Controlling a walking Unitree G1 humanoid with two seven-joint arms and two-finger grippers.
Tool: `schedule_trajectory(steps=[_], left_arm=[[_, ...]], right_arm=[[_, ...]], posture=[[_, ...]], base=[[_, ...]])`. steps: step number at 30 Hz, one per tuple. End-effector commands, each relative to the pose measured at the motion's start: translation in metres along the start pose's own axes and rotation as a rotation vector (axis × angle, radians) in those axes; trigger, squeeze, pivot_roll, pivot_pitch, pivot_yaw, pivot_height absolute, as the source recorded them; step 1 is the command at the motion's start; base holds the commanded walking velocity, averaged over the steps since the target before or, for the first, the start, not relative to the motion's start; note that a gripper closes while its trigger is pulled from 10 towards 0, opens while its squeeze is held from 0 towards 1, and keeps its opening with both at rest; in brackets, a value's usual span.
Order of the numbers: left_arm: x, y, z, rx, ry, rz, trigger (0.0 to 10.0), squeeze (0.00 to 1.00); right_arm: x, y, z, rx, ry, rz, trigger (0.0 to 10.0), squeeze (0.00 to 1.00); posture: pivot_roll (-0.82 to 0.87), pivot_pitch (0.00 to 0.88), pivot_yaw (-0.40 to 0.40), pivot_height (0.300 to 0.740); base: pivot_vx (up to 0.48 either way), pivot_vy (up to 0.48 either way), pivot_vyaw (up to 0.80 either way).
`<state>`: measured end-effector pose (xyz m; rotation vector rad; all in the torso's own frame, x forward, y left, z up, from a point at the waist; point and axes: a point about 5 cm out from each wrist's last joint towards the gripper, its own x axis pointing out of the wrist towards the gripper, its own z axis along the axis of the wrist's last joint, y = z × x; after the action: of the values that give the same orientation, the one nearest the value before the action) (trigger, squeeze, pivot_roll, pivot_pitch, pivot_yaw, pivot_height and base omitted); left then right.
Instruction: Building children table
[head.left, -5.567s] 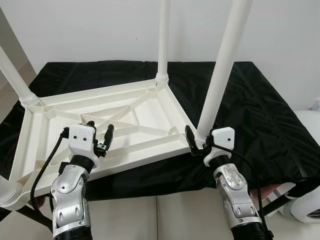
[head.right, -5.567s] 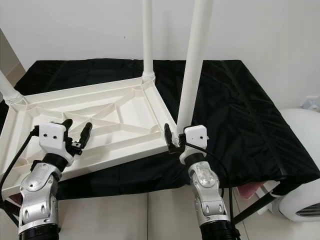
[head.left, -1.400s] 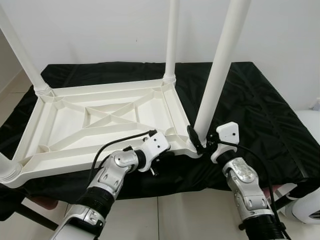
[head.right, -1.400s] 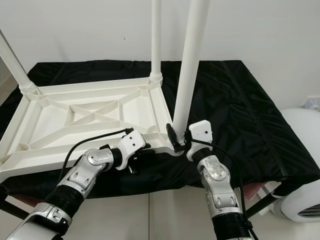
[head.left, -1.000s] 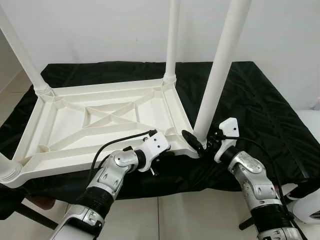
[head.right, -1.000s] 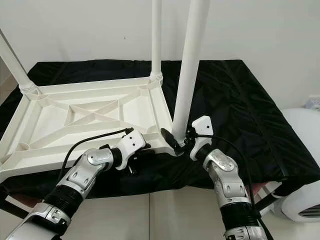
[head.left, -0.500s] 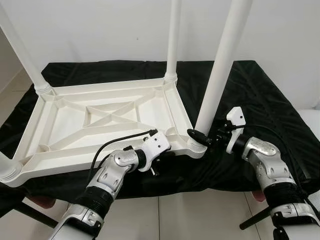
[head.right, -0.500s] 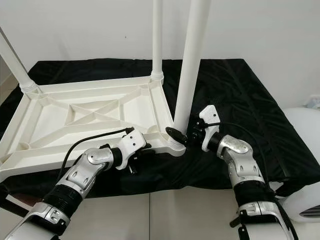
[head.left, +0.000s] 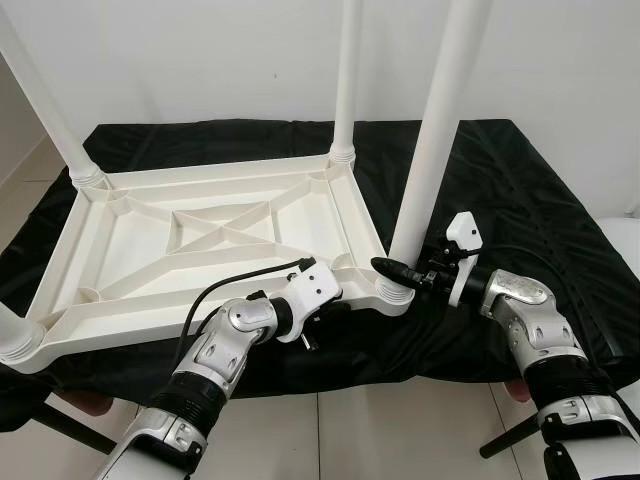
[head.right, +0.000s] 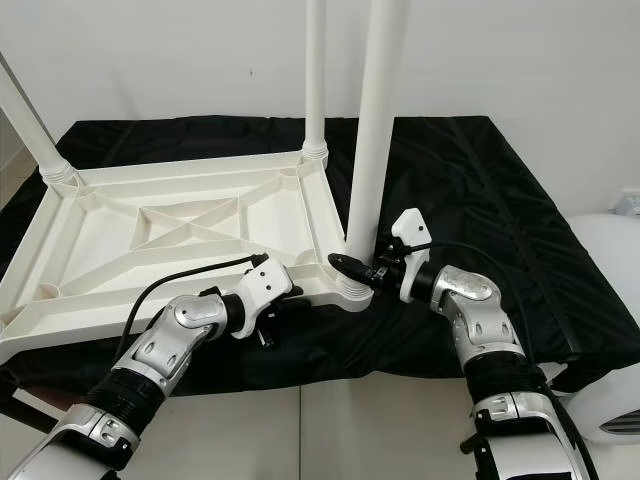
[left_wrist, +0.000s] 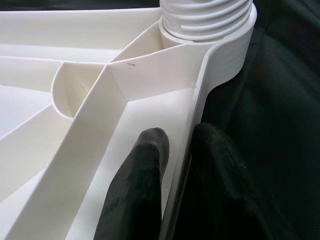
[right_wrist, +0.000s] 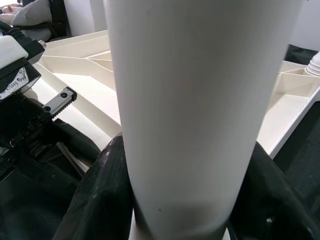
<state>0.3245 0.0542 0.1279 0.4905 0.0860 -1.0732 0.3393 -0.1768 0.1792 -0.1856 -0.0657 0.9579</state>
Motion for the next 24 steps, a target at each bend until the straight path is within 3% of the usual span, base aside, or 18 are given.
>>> schedule_trajectory(steps=[1,7,16,17,20,21,24], left_arm=[[0.002,-0.012,-0.007,0.015,0.049,-0.117,10.0,0.00],[0.002,-0.012,-0.006,0.014,0.049,-0.118,10.0,0.00],[0.001,-0.011,-0.007,0.011,0.053,-0.111,10.0,0.00],[0.001,-0.011,-0.008,0.008,0.055,-0.108,10.0,0.00],[0.001,-0.011,-0.008,0.009,0.056,-0.108,10.0,0.00],[0.001,-0.011,-0.008,0.008,0.056,-0.107,10.0,0.00],[0.001,-0.010,-0.008,0.006,0.056,-0.107,10.0,0.00]], right_arm=[[0.001,0.006,-0.007,0.046,-0.009,0.011,0.0,0.00],[0.002,0.014,-0.007,0.079,-0.051,-0.003,0.0,0.00],[0.004,0.019,-0.012,0.083,-0.084,-0.239,0.0,0.00],[0.009,0.025,-0.014,0.110,-0.097,-0.364,5.4,0.00],[0.012,0.030,-0.014,0.119,-0.117,-0.411,5.4,0.00],[0.015,0.033,-0.013,0.123,-0.118,-0.442,10.0,0.00],[0.020,0.039,-0.012,0.135,-0.124,-0.490,10.0,0.00]], posture=[[-0.11,0.081,0.056,0.740],[-0.12,0.087,0.053,0.740],[-0.12,0.089,0.047,0.740],[-0.12,0.090,0.047,0.740],[-0.12,0.090,0.047,0.740],[-0.12,0.088,0.047,0.740],[-0.11,0.089,0.048,0.740]], base=[[0.000,0.000,0.00],[0.000,0.000,0.00],[0.000,0.000,0.00],[0.000,0.000,0.00],[0.000,0.000,0.00],[0.000,0.000,0.00],[0.000,0.000,0.00]])
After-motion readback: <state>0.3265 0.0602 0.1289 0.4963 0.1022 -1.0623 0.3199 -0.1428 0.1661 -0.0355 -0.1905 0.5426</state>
